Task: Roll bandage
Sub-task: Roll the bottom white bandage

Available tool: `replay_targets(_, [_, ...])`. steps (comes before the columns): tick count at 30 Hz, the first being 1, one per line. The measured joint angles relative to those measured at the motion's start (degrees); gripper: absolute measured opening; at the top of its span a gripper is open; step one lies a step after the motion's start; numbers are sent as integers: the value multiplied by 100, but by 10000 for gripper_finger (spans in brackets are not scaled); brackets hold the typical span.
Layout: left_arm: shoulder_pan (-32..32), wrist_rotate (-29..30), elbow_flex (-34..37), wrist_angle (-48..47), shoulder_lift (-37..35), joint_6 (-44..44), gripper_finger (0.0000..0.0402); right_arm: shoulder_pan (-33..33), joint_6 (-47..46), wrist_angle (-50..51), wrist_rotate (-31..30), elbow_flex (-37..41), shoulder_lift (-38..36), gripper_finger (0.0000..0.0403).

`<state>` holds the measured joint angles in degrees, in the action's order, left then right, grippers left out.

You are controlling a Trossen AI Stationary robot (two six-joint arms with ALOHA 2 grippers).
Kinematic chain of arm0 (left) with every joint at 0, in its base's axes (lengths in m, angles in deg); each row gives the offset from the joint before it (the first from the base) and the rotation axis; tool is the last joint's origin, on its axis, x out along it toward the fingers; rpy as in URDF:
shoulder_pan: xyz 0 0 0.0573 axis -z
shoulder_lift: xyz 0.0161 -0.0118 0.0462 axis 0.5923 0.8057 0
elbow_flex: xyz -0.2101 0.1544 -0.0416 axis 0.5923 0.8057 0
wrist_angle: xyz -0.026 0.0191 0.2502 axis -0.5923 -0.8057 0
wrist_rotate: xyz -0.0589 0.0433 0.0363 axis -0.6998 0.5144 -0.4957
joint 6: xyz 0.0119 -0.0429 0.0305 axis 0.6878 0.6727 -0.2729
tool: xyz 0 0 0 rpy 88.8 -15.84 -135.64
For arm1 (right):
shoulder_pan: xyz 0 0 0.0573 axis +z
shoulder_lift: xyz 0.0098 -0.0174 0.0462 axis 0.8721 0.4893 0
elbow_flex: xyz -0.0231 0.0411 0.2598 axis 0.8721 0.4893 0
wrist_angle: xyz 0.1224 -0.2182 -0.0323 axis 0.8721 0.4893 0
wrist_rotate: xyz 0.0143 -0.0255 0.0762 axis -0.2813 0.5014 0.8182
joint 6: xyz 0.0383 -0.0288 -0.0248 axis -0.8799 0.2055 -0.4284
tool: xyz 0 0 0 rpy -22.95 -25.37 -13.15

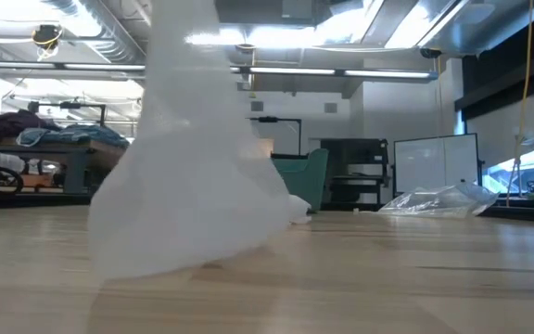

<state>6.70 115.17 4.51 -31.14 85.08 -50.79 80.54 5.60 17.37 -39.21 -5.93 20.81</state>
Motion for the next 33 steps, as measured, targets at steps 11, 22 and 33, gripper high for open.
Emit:
replay_targets(11, [257,564,0,-32,0,-156,40,164,-13,660,-100,0,-299,209])
replay_targets(22, [119,635,0,-10,0,-94,40,222,114,476,-363,-3,-239,209])
replay_targets(33, [119,606,0,-58,1,-21,40,109,7,415,-882,-2,-28,209])
